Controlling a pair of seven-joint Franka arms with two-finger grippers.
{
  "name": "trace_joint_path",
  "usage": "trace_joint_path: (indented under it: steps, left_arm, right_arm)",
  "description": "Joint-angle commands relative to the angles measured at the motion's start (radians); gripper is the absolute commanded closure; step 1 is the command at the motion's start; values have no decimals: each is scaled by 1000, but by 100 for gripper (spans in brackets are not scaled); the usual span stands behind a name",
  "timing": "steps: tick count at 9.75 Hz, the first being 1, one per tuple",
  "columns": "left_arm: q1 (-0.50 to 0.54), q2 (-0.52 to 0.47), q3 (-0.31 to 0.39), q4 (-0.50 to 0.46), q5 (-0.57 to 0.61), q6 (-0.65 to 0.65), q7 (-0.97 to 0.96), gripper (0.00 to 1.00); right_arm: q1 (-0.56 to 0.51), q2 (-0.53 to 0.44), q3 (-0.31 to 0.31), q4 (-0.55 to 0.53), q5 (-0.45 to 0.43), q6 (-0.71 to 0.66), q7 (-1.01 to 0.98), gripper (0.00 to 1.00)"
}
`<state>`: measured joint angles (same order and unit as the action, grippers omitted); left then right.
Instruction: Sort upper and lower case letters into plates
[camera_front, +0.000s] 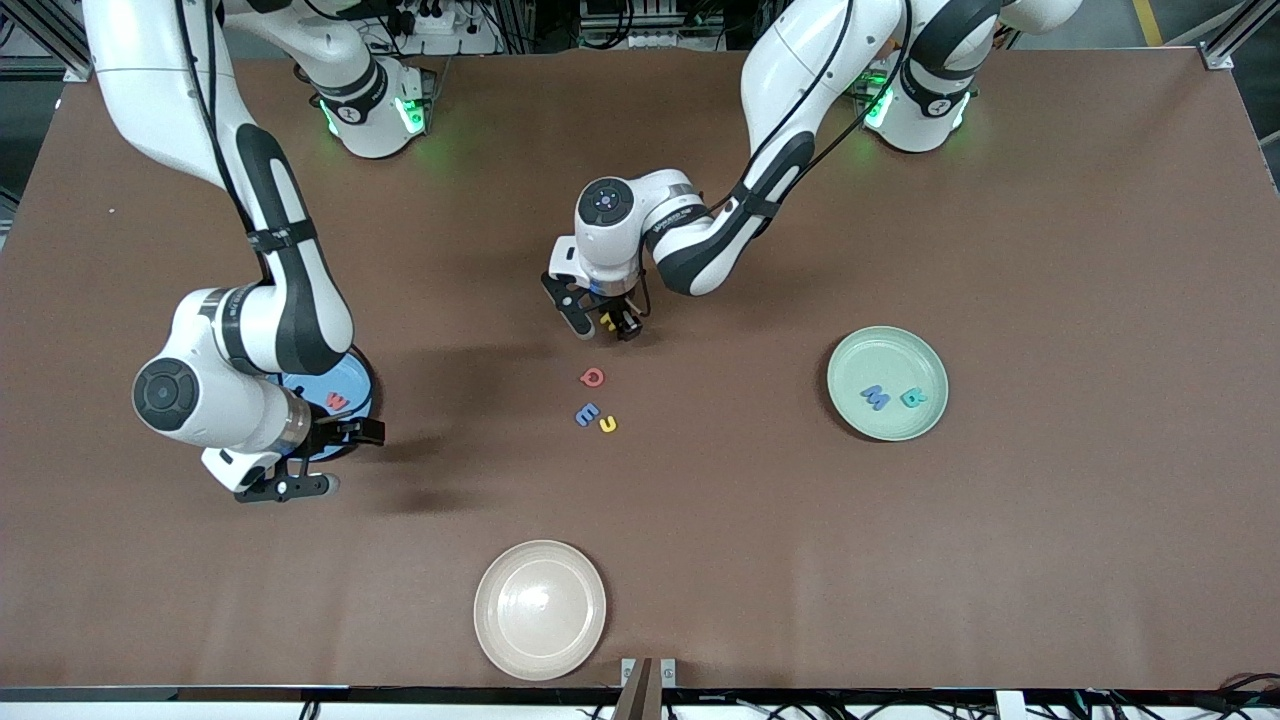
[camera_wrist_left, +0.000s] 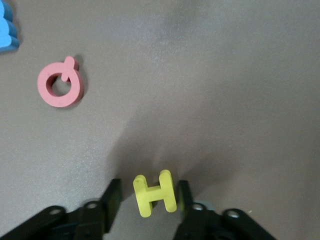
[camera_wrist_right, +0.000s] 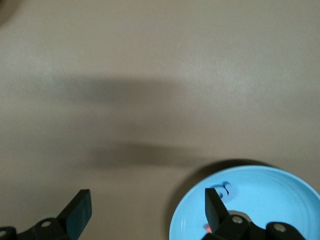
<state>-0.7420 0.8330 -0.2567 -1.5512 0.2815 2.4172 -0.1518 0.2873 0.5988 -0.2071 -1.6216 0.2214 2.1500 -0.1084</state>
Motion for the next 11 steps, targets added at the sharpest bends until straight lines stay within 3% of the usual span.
trace_joint_path:
  steps: [1, 4, 8, 11]
  left_arm:
    - [0, 3, 4, -4, -8, 5, -8, 77]
    - [12, -33, 5, 6, -10, -102, -12, 87]
    - [231, -127, -99, 6, -7, -404, 112, 87]
    - [396, -225, -102, -4, -8, -645, 275, 93]
  right_arm:
    - [12, 53, 2, 74, 26, -12, -2, 0]
    - [53, 87, 3, 133, 24, -10, -2, 0]
    - [130, 148, 3, 215, 24, -10, 102, 0]
    - [298, 254, 2, 293, 18, -4, 353, 0]
